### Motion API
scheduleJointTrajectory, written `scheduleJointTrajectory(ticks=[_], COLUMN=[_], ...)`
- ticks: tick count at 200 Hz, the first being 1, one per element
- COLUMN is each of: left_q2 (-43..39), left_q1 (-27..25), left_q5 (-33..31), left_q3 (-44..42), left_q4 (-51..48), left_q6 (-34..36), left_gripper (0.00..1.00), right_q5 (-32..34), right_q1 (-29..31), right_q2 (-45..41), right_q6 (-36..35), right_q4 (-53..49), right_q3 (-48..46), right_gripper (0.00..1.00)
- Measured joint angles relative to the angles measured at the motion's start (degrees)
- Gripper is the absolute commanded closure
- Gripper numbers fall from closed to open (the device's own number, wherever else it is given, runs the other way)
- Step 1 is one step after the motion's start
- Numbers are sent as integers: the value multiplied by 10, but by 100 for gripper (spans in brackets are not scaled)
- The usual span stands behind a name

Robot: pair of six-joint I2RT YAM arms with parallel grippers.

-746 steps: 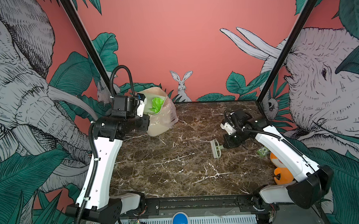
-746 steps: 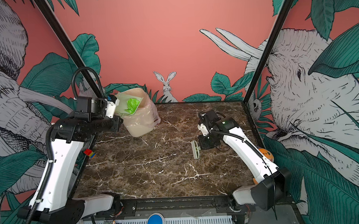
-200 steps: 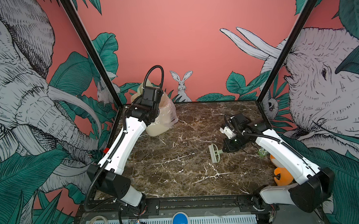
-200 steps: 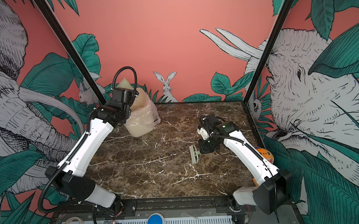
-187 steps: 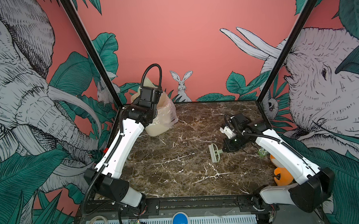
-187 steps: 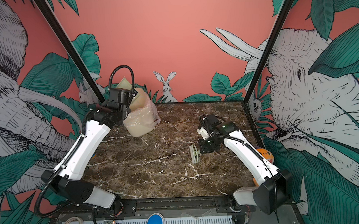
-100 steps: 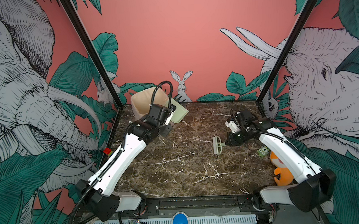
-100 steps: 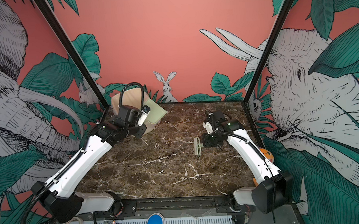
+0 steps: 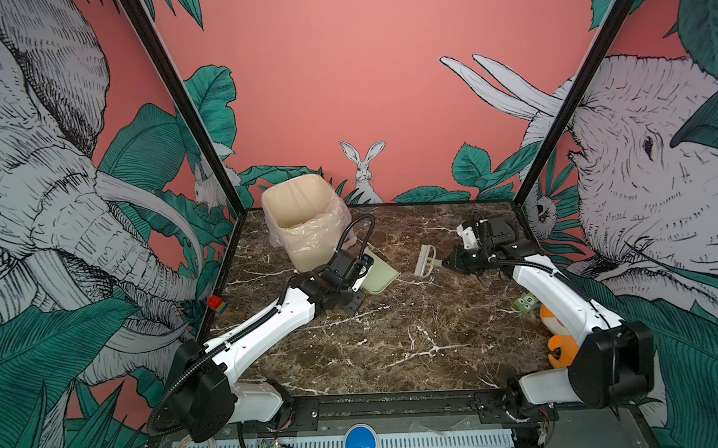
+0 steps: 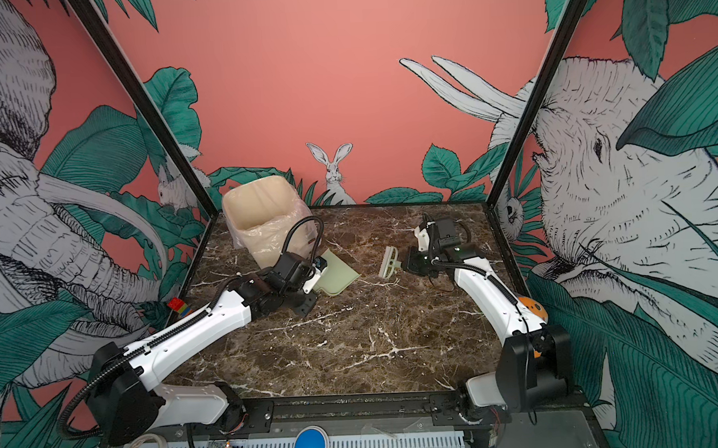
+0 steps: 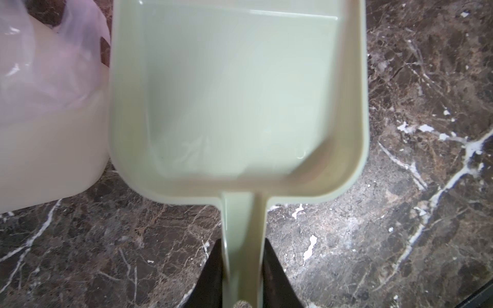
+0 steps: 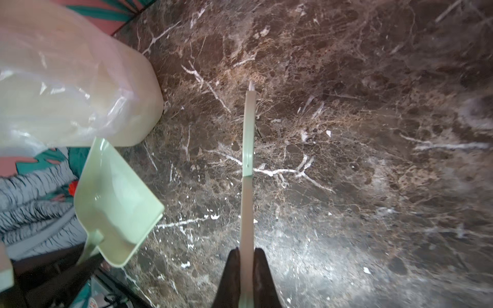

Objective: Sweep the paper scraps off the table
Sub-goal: 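Lower the empty dustpan with the left while the right sets the brush down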

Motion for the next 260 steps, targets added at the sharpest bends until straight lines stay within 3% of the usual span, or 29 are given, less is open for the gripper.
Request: scheduleJointTrajectory(ticks=[58,116,164,260], left_q2=[0,1,13,85], left_q1=[0,0,0,0], left_q5=[11,11,10,8], left_q3=[-29,-40,-40,-76], left_q4=[32,47,54,159], left_q6=[-16,-24,-31,-71], left_gripper=[78,78,78,79], right_q5=[-27,-41,-6,79], right_q1=[-21,-32,-32,-32], right_q2=[-6,-52,-116,-229], right_q6=[99,148,150,85], right_q4=[151,185,107,-101], right_q3=[-153,-236,-247,-221], right_gripper=[100,51,20,14])
